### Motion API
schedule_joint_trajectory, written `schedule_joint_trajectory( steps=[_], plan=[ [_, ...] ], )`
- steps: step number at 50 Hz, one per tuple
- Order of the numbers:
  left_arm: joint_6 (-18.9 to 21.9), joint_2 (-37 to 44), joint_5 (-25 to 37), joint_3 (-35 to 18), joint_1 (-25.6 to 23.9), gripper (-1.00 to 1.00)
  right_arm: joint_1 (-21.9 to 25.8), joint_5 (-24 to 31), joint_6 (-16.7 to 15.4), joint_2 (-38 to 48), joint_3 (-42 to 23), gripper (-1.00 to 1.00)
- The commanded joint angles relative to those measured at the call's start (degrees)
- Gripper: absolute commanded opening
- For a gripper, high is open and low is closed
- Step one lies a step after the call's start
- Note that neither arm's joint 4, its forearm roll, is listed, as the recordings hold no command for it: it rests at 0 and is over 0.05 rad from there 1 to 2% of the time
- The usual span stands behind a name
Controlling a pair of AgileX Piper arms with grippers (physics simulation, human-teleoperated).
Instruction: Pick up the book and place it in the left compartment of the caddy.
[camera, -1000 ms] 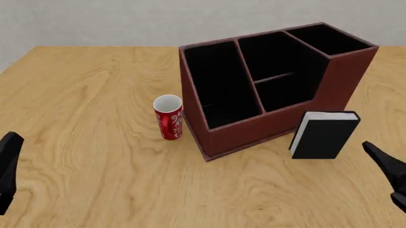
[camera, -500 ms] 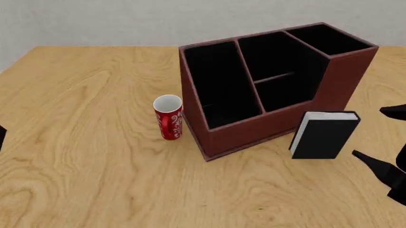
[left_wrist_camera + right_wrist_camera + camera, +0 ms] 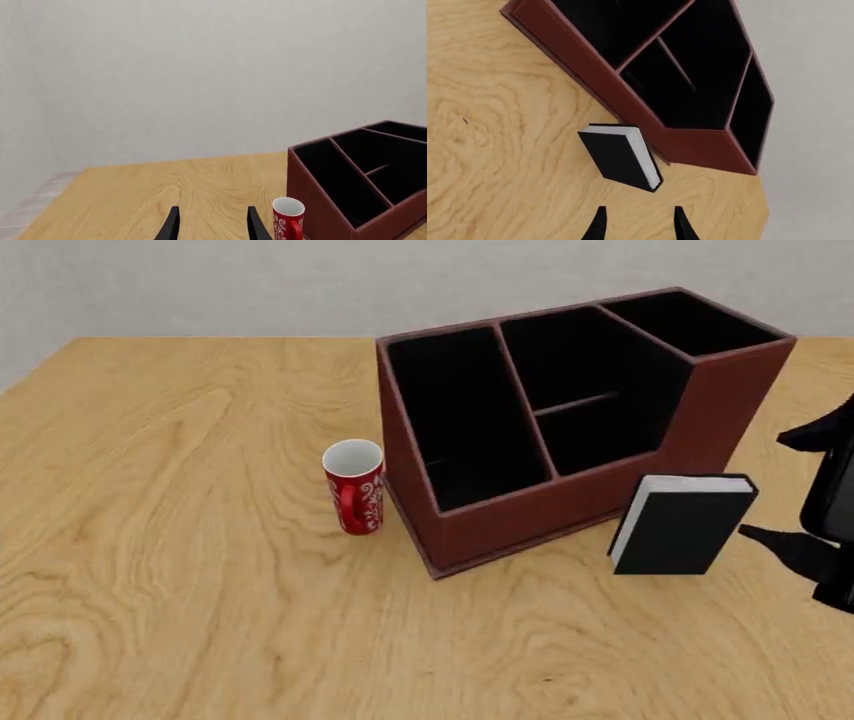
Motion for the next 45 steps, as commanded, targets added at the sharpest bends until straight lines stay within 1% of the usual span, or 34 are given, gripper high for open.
schedule_joint_trajectory(
  steps=[1,6,8,10,12,16,19,20,23,24,25,30,32,37,41,44,45],
  plan=[
    [0.4,0.0,0.88,-1.16,-0.12,1.0,-0.4,-2.09,0.89,7.82,-3.81,1.0],
    [0.58,0.0,0.69,-0.74,-0.26,1.0,0.11,-2.8,1.52,10.24,-4.45,1.0],
    [0.65,0.0,0.77,-0.71,-0.43,1.0,-0.3,-3.38,0.48,11.11,-4.14,1.0],
    [0.68,0.0,0.72,-0.6,-0.53,1.0,0.02,-3.31,0.92,11.91,-4.73,1.0],
    [0.73,0.0,0.67,-0.48,-0.47,1.0,-0.99,-4.12,-1.02,12.77,-3.71,1.0],
    [0.56,0.0,0.47,-0.26,-0.15,1.0,0.27,-4.32,-0.44,14.18,-3.97,1.0],
    [0.39,0.0,0.34,-0.07,0.08,1.0,0.29,-4.71,-0.82,14.91,-3.86,1.0],
    [0.46,0.0,0.19,0.19,0.2,1.0,-0.58,-5.42,-2.37,15.96,-3.03,1.0],
    [0.3,0.0,0.18,0.32,0.38,1.0,-0.34,-5.76,-2.09,17.04,-3.48,1.0],
    [0.38,0.0,0.11,0.44,0.42,1.0,-0.56,-5.9,-2.43,17.49,-3.47,1.0],
    [0.36,0.0,0.0,0.63,0.52,1.0,-1.48,-6.43,-3.83,18.14,-2.79,1.0],
    [0.09,0.0,-0.38,1.2,1.2,1.0,-2.47,-7.68,-4.95,20.6,-3.02,1.0],
    [0.06,0.0,-0.47,1.29,1.35,1.0,-2.44,-7.85,-4.97,21.21,-3.35,1.0],
    [-0.24,0.0,-0.46,1.35,1.62,1.0,-1.62,-7.33,-3.45,22.53,-5.22,1.0],
    [-1.42,0.01,-0.47,1.42,2.36,1.0,-1.97,-8.22,-3.67,23.58,-5.05,1.0],
    [-1.78,0.01,-0.69,1.55,2.78,1.0,-1.07,-8.11,-2.31,24.5,-6.21,1.0],
    [-1.78,0.01,-0.7,1.56,2.77,1.0,-1.37,-8.67,-2.68,24.9,-5.69,1.0]
  ],
)
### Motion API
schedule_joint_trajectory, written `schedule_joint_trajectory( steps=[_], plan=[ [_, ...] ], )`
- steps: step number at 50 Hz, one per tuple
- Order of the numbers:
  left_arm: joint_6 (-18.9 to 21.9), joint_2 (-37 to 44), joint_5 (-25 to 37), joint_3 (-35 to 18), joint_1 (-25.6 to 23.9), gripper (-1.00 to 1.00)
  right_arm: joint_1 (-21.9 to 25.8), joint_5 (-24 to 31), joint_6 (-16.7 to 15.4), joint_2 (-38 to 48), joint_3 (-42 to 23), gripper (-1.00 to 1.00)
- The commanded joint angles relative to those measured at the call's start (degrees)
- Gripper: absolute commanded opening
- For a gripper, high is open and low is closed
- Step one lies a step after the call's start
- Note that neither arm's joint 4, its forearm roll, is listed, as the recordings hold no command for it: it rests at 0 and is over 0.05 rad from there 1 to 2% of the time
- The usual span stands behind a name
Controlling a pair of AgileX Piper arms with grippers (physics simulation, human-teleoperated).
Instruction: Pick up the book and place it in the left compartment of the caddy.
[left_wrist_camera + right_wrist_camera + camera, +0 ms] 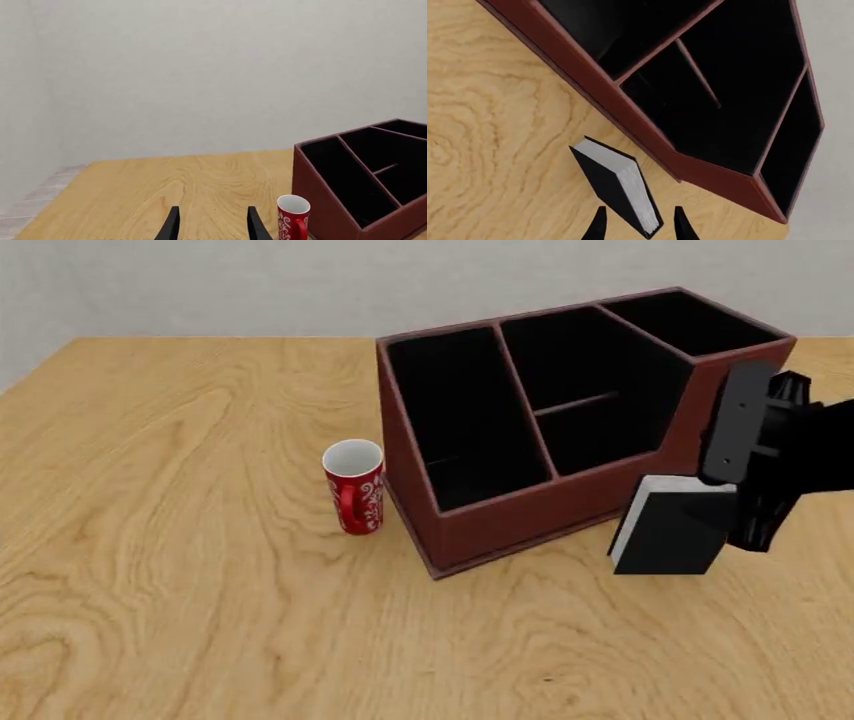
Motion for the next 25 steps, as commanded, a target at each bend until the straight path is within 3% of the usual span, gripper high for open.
schedule_joint_trajectory(
  steps=[1,14,25],
  plan=[
    [-1.09,0.0,-0.38,0.45,1.07,1.0,-0.19,-1.93,-0.05,3.72,-0.51,1.0],
    [-0.98,0.0,-0.64,0.98,1.82,1.0,0.09,-6.55,0.6,7.87,2.32,1.0],
    [-1.11,0.0,-0.73,1.11,2.09,1.0,0.78,-7.03,1.53,8.5,4.29,1.0]
  ],
)
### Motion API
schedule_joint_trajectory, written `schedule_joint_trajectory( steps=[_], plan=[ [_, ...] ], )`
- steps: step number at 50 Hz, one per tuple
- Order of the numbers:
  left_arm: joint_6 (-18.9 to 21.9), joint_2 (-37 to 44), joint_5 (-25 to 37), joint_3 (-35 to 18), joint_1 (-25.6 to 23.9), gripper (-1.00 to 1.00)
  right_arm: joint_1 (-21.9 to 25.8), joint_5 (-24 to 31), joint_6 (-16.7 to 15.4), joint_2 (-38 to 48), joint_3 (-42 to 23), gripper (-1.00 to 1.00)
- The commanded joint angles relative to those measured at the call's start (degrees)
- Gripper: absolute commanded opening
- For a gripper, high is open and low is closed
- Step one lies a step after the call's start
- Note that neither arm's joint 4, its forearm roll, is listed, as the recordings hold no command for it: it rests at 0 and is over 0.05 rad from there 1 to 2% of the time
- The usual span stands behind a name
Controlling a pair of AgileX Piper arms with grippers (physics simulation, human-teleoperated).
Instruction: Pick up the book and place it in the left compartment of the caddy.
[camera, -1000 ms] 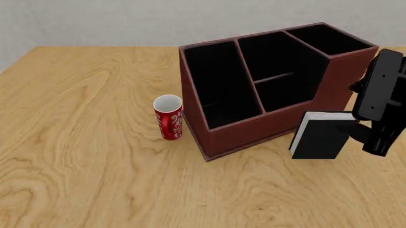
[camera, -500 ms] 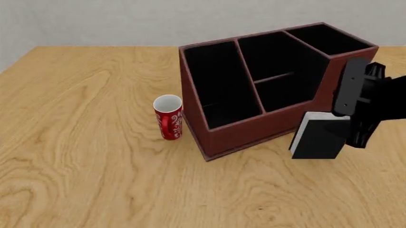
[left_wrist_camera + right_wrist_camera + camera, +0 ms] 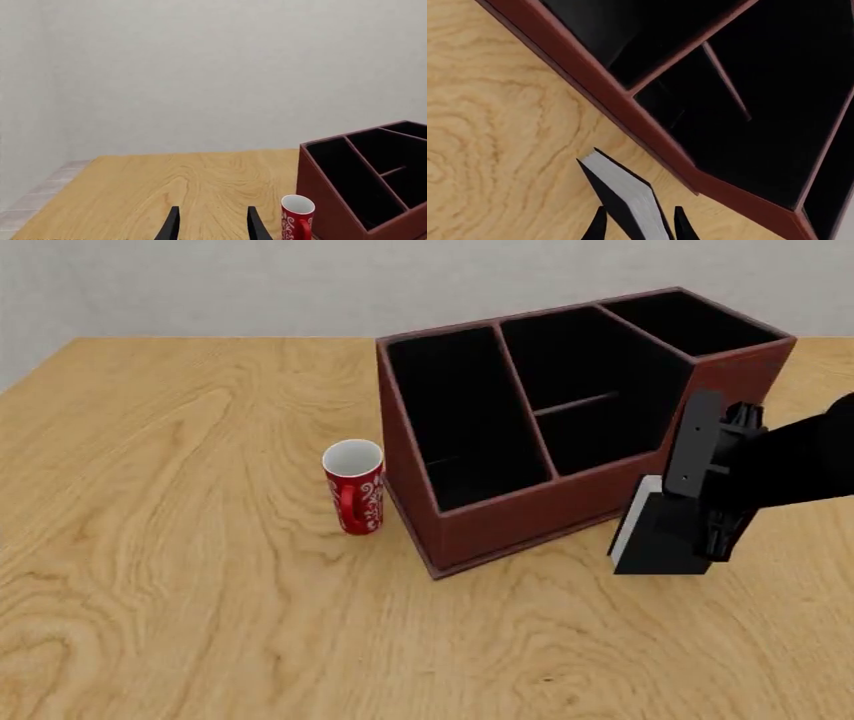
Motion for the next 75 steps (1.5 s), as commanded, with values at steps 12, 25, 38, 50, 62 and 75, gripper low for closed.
schedule_joint_trajectory(
  steps=[12,25,38,50,62,75],
  plan=[
    [-0.33,0.0,-0.51,0.65,0.61,1.0,0.07,0.09,1.41,1.12,2.77,1.0],
    [-0.48,-0.01,-0.73,0.96,1.03,1.0,-0.45,1.09,2.22,1.66,3.46,-1.0],
    [-0.78,-0.01,-0.71,0.9,1.39,1.0,1.19,4.38,3.79,-0.83,3.86,-1.0],
    [-0.84,-0.01,-0.94,0.81,1.32,1.0,3.25,8.45,2.94,-6.39,6.38,-1.0],
    [-1.15,-0.01,-1.07,0.4,1.31,1.0,-0.42,11.64,-1.58,-10.36,5.81,-1.0],
    [-1.76,-0.01,-1.27,0.13,1.02,1.0,-2.96,16.32,-4.24,-15.39,3.91,-1.0]
  ],
)
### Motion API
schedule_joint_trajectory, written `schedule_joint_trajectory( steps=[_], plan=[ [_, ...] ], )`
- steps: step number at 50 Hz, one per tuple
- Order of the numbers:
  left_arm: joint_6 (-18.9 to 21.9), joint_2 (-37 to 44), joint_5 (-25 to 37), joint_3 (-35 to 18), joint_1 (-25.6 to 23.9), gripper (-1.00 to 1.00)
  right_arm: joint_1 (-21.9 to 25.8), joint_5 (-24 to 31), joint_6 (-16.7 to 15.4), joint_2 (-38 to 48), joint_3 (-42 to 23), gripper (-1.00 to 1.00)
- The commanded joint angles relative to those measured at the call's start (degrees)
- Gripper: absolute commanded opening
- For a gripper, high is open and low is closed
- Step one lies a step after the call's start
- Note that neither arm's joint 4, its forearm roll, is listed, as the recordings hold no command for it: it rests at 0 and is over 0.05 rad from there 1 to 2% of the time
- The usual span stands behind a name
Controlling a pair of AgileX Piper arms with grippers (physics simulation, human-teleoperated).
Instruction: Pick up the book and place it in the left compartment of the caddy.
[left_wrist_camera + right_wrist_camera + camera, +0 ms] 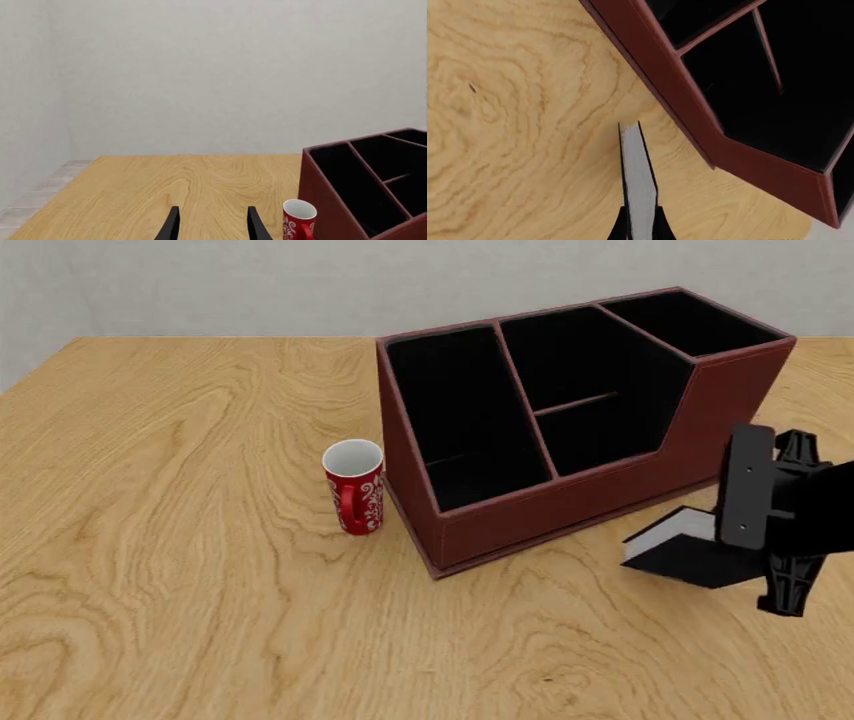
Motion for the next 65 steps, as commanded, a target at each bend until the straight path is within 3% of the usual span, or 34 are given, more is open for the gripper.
schedule_joint_trajectory(
  steps=[1,13,20,24,25,26,27,31,32,33,34,36,37,38,39,40,42,43,44,46,47,48,51,53,54,56,57,58,61,65],
  plan=[
    [-0.44,0.0,-0.24,-0.18,-0.27,1.0,-1.89,5.69,-1.37,-4.71,-0.5,-1.0],
    [-0.96,0.0,-0.11,-0.63,-0.38,1.0,-1.48,11.11,-2.7,-9.72,-1.61,-1.0],
    [-1.22,0.0,-0.06,-1.02,-0.44,1.0,-3.98,16.64,-5.01,-14.22,-2.77,-1.0],
    [-1.5,0.0,-0.08,-1.15,-0.54,1.0,-2.68,20.6,-2.36,-15.5,-5.98,-1.0],
    [-1.51,0.0,-0.12,-1.15,-0.65,1.0,-6.79,20.91,-4.72,-15.98,-5.46,-1.0],
    [-1.51,0.0,-0.12,-1.15,-0.65,1.0,-6.8,20.91,-4.73,-15.99,-5.45,-1.0],
    [-1.52,0.0,-0.15,-1.16,-0.71,1.0,-2.77,22.67,-1.39,-16.25,-7.62,-1.0],
    [-1.79,0.0,-0.23,-1.29,-0.91,1.0,-0.25,25.15,1.88,-16.51,-10.5,-1.0],
    [-1.84,0.0,-0.24,-1.37,-1.03,1.0,-1.01,25.16,4.0,-14.97,-11.45,-1.0],
    [-1.86,0.0,-0.2,-1.48,-1.15,1.0,1.08,25.17,3.85,-16.05,-11.54,-1.0],
    [-1.78,0.0,-0.2,-1.58,-1.25,1.0,-2.0,25.17,1.57,-16.54,-11.69,-1.0],
    [-1.85,0.0,-0.15,-1.7,-1.33,1.0,-3.13,25.17,2.78,-15.45,-12.84,-1.0],
    [-1.88,0.0,-0.1,-2.01,-1.58,1.0,0.71,25.17,6.32,-14.58,-14.45,-1.0],
    [-1.88,0.0,-0.09,-2.02,-1.58,1.0,0.72,25.17,6.33,-14.57,-14.46,-1.0],
    [-2.04,0.0,-0.02,-2.16,-1.73,1.0,3.7,25.17,12.48,-11.93,-16.34,-1.0],
    [-2.04,0.0,0.09,-2.41,-1.86,1.0,0.77,25.17,9.57,-12.15,-15.79,-1.0],
    [-2.14,0.0,0.2,-2.66,-2.04,1.0,6.94,25.17,16.24,-10.47,-18.78,-1.0],
    [-2.18,0.0,0.26,-2.79,-2.18,1.0,4.88,25.17,17.76,-8.98,-19.06,-1.0],
    [-2.15,0.0,0.3,-2.92,-2.2,1.0,8.01,25.17,17.87,-9.58,-18.98,-1.0],
    [-2.12,0.0,0.46,-3.17,-2.26,1.0,9.76,25.17,22.62,-7.38,-20.57,-1.0],
    [-2.26,0.0,0.79,-3.53,-2.47,1.0,11.3,25.17,22.86,-7.33,-21.35,-1.0],
    [-2.24,0.0,0.93,-3.78,-2.6,1.0,14.39,25.17,26.55,-6.06,-21.71,-1.0],
    [-2.22,0.0,1.19,-4.14,-2.69,1.0,11.04,25.17,24.36,-5.69,-21.97,-1.0],
    [-2.47,0.0,1.59,-4.71,-2.66,1.0,14.2,25.17,27.22,-4.5,-23.38,-1.0],
    [-2.42,0.0,1.76,-4.95,-2.59,1.0,15.83,25.17,30.67,-3.15,-23.75,-1.0],
    [-2.54,0.0,1.94,-5.23,-2.47,1.0,14.93,25.17,29.04,-3.06,-24.51,-1.0],
    [-2.46,0.0,2.04,-5.52,-2.43,1.0,14.9,25.17,30.88,-1.95,-24.85,-1.0],
    [-2.36,0.0,2.03,-5.72,-2.26,1.0,14.34,25.17,29.13,-2.09,-25.22,-1.0],
    [-1.94,0.0,2.41,-6.6,-2.68,1.0,16.62,25.17,32.15,-0.36,-27.12,-1.0],
    [-1.84,0.0,2.74,-7.26,-2.64,1.0,16.14,25.17,31.9,0.84,-27.3,-1.0]
  ],
)
